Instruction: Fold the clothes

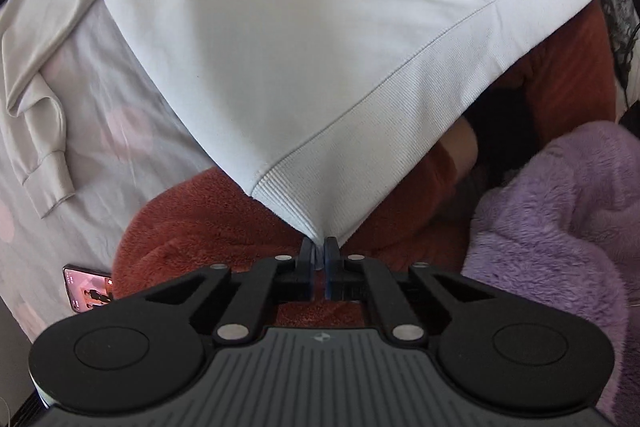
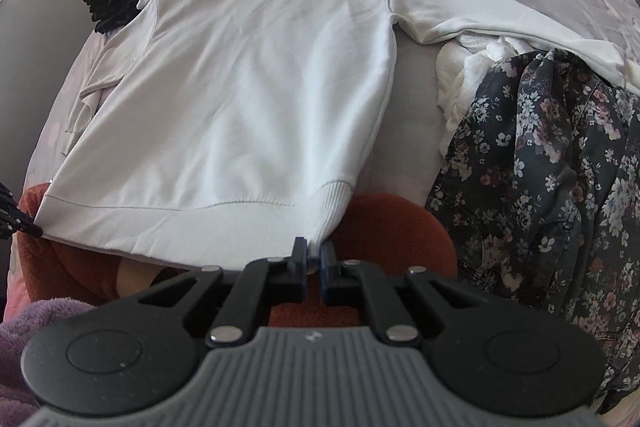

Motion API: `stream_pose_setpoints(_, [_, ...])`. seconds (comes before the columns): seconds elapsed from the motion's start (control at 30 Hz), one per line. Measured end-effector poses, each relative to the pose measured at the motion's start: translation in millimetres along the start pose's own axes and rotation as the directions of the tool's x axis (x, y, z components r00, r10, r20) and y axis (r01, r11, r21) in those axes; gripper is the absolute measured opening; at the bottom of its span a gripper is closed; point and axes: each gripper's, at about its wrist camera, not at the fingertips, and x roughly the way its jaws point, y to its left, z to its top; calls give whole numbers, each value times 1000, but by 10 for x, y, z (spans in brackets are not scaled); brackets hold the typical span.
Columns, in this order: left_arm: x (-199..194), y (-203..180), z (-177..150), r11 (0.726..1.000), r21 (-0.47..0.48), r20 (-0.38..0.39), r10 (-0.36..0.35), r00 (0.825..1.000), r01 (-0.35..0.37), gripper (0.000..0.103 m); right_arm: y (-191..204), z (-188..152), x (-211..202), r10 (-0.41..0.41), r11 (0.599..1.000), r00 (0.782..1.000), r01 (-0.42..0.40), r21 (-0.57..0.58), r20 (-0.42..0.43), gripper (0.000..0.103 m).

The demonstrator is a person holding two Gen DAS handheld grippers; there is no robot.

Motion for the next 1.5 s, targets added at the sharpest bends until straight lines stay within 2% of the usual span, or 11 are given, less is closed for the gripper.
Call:
stream_pose_setpoints(0.17, [100,30,111,1000,-21,-21,-23,1000,23,6,20,-2,281,-32,999,997,31,-16,-65,8])
stream_pose_setpoints(0.23, [84,18,133,999,-22,-29,-34,999,33,8,29,-10,323,-46,999,995,44,-24,-84,13])
stream_pose_setpoints(0.3, [33,-11,118,999,-22,-28,-47,998,47,14,49,-13,341,-68,997,993,64,-44,-95,15])
stream_pose_setpoints(0.4, [37,28,102,997,-19,-22,-77,997,76,26,79,-2,307,-112,992,989,105,-77,-92,33])
stream_pose_setpoints(0.53, [-9,23,72,994,7,-11,-110,994,110,39,94,53,206,-121,990,990,115,-81,-74,35])
stream_pose_setpoints(0.67, [-232,18,40,996,46,55,-77,996,75,58,105,163,155,-126,989,991,122,-82,-46,36])
stream_pose_setpoints(0.77, [-434,301,23,999,-18,141,-29,990,32,58,127,289,104,-129,989,992,129,-73,-3,39])
stream_pose_setpoints(0.9, [-686,788,-3,989,-149,252,54,966,-17,58,143,496,-15,-126,990,989,130,-47,83,39])
stream_pose_setpoints(1.13, [-1022,1685,-68,919,-389,383,227,895,-66,58,166,746,13,-82,997,986,81,8,147,39])
stream_pose_setpoints(1.33, [-627,2526,-279,821,-566,341,320,884,-79,58,197,827,197,-60,997,985,53,50,160,39])
stream_pose_setpoints(1.5, [-192,2936,-476,751,-660,356,332,873,-16,58,162,907,357,-50,992,982,27,124,184,39])
